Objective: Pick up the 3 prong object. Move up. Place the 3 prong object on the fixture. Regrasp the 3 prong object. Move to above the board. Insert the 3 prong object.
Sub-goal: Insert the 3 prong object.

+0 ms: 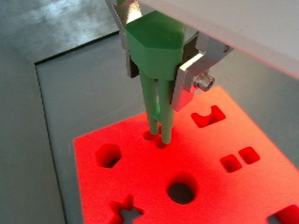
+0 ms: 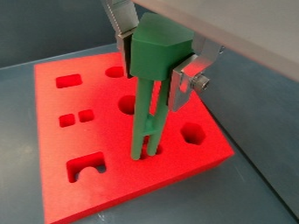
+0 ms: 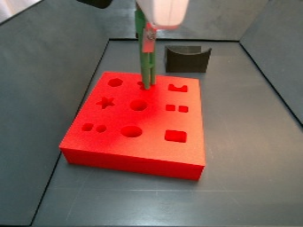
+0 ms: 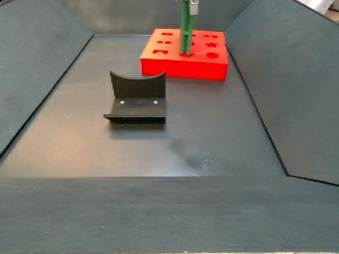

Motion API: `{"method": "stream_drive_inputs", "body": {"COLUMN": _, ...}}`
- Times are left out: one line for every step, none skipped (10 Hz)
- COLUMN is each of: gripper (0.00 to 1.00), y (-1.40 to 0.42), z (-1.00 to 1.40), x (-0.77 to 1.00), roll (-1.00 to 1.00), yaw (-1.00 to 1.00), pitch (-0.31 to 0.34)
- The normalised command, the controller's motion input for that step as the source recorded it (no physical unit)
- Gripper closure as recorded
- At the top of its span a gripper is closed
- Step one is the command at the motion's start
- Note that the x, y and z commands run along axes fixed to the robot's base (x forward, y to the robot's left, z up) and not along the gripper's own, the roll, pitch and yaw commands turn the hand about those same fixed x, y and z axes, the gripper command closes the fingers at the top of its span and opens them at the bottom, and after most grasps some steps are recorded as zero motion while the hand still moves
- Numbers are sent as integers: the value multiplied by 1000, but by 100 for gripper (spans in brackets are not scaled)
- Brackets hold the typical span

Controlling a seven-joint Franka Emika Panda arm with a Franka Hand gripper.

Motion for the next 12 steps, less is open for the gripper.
{"method": "stream_drive_inputs", "body": {"gripper": 100, "y": -71, "z": -294, "x": 0, "roll": 107, "yaw": 389, "pitch": 47}}
{"method": "stream_drive_inputs", "body": {"gripper": 100, "y": 0, "z": -151, "x": -17, "roll": 69, "yaw": 369, "pitch": 0}}
{"method": "stream_drive_inputs", "body": {"gripper": 100, "y": 86, "z": -54, "x": -246, "roll": 74, "yaw": 357, "pitch": 0}}
{"method": "stream_drive_inputs", "body": {"gripper": 100, "y": 0, "z": 0, "x": -454, "roll": 127, "yaw": 323, "pitch": 0}}
{"method": "stream_drive_inputs", "body": {"gripper": 100, "y": 0, "z": 0, "x": -166, "roll": 76, "yaw": 97, "pitch": 0}}
{"method": "stream_drive_inputs", "body": {"gripper": 100, "y": 0, "z": 0, "x": -77, "roll": 87, "yaw": 0, "pitch": 0}}
{"method": "stream_drive_inputs", "body": {"gripper": 100, "y": 0, "z": 0, "x": 0, "roll": 114, "yaw": 0, "pitch": 31}}
{"method": "stream_drive_inputs", "body": {"gripper": 100, "y": -94, "z": 0, "x": 0, "roll": 111, "yaw": -57, "pitch": 30}}
{"method": "stream_drive_inputs", "body": {"gripper": 100, "y": -80, "z": 29, "x": 197, "roll": 114, "yaw": -97, "pitch": 83}}
{"method": "stream_drive_inputs", "body": {"gripper": 100, "y": 0, "z": 6, "x": 331, "roll": 63, "yaw": -117, "pitch": 103}}
{"method": "stream_drive_inputs", "body": {"gripper": 100, "y": 0, "z": 3, "x": 431, "roll": 46, "yaw": -189, "pitch": 270}}
{"method": "stream_drive_inputs", "body": {"gripper": 100, "y": 0, "z": 0, "x": 237, "roll": 29, "yaw": -277, "pitch": 403}}
